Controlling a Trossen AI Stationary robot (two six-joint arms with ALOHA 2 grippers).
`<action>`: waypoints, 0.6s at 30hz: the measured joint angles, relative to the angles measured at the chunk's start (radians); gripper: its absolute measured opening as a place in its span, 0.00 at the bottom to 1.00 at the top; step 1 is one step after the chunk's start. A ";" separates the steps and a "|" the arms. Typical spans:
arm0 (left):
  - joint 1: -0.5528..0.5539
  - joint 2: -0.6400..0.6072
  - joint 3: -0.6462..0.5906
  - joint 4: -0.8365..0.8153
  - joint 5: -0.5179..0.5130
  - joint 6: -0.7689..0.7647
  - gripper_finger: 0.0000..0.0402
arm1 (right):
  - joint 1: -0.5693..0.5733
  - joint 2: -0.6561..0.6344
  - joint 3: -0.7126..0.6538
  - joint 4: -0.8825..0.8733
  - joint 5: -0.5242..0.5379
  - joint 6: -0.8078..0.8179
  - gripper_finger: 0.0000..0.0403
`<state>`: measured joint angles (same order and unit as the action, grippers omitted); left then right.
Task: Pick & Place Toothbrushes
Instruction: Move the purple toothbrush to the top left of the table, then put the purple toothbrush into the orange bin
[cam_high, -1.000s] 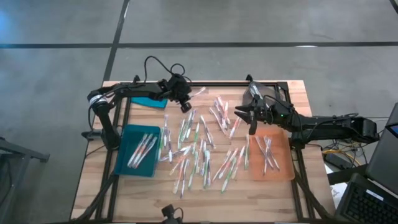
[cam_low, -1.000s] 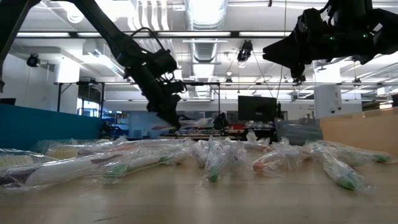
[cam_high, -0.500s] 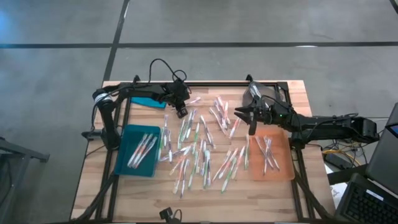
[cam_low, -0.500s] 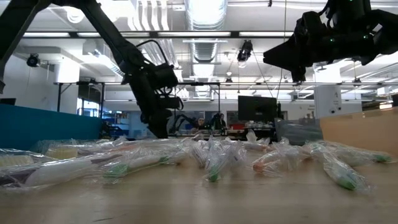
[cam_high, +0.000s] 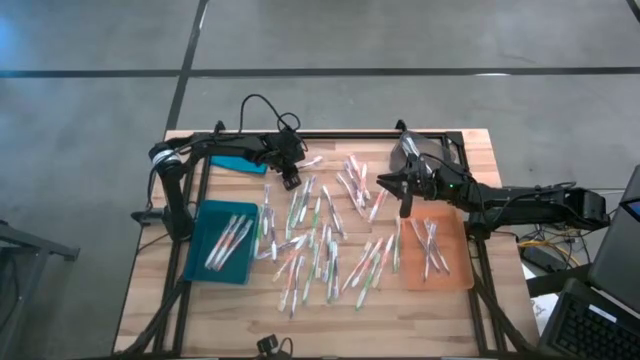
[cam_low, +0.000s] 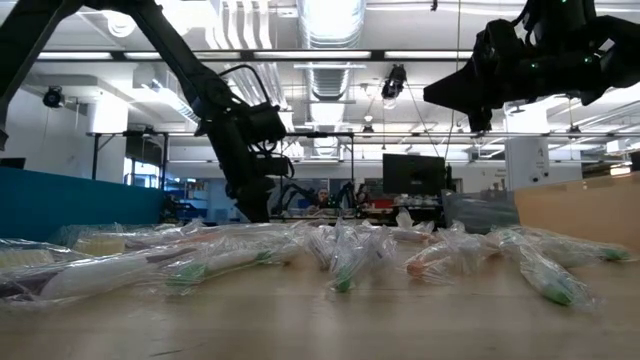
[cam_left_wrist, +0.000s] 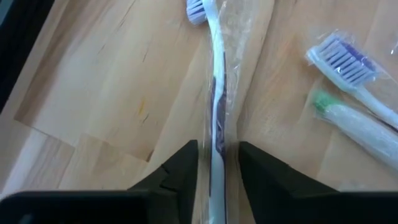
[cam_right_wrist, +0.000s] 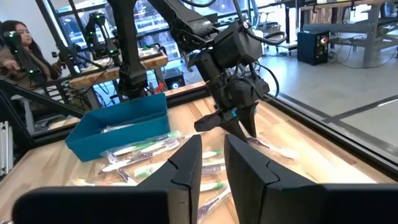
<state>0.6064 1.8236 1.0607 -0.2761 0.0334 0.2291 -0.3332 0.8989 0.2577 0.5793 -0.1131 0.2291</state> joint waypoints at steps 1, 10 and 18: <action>0.000 0.000 0.002 -0.006 0.002 0.000 0.34 | 0.000 0.000 0.000 0.000 0.000 0.000 0.15; -0.017 -0.037 0.117 -0.222 0.036 0.021 0.43 | 0.000 0.000 0.000 0.000 -0.001 0.000 0.19; -0.135 -0.059 0.208 -0.248 0.183 0.199 0.43 | 0.000 0.000 0.000 -0.001 -0.001 0.000 0.26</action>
<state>0.4715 1.7645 1.2686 -0.5236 0.2165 0.4281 -0.3332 0.8989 0.2577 0.5785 -0.1140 0.2287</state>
